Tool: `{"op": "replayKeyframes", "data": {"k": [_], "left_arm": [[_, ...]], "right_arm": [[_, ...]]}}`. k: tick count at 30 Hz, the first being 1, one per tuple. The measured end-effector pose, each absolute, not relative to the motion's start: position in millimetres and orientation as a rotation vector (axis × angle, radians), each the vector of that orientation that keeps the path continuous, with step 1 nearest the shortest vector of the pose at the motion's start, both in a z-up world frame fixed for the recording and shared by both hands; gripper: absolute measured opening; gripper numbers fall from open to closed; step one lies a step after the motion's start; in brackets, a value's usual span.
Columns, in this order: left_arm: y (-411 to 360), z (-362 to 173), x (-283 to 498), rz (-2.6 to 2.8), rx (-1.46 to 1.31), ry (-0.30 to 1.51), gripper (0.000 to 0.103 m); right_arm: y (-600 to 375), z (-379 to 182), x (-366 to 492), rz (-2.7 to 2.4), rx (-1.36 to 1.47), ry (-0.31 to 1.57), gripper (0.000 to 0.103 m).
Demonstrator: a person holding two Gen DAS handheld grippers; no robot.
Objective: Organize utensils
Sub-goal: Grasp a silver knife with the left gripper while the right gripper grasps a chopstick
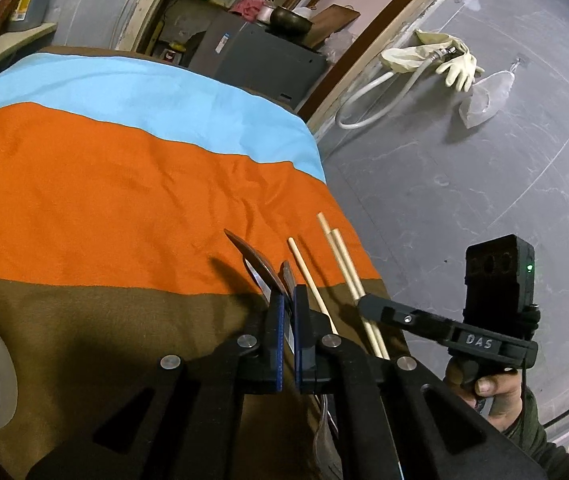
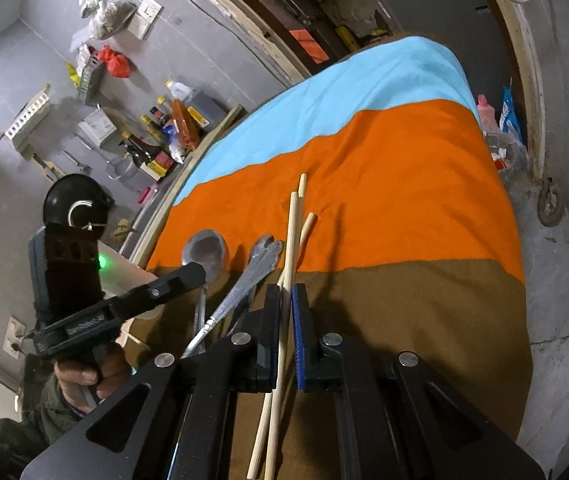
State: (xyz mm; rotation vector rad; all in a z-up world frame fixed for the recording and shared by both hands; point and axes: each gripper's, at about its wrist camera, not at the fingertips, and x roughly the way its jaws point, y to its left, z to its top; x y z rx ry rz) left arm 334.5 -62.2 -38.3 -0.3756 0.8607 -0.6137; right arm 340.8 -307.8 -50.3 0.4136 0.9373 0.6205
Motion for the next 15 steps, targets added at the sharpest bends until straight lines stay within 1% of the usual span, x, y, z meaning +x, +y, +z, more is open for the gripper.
{"op": "replayKeyframes", "data": {"k": [5, 15], "left_arm": [[-62, -41, 336, -0.591, -0.361, 0.882, 0.002], [-50, -53, 342, -0.592, -0.419, 0.920, 0.002]], "right_arm": [[-306, -55, 340, 0.606, 0.399, 0.954, 0.004], [-323, -53, 334, 0.579, 0.433, 0.940, 0.005]]}}
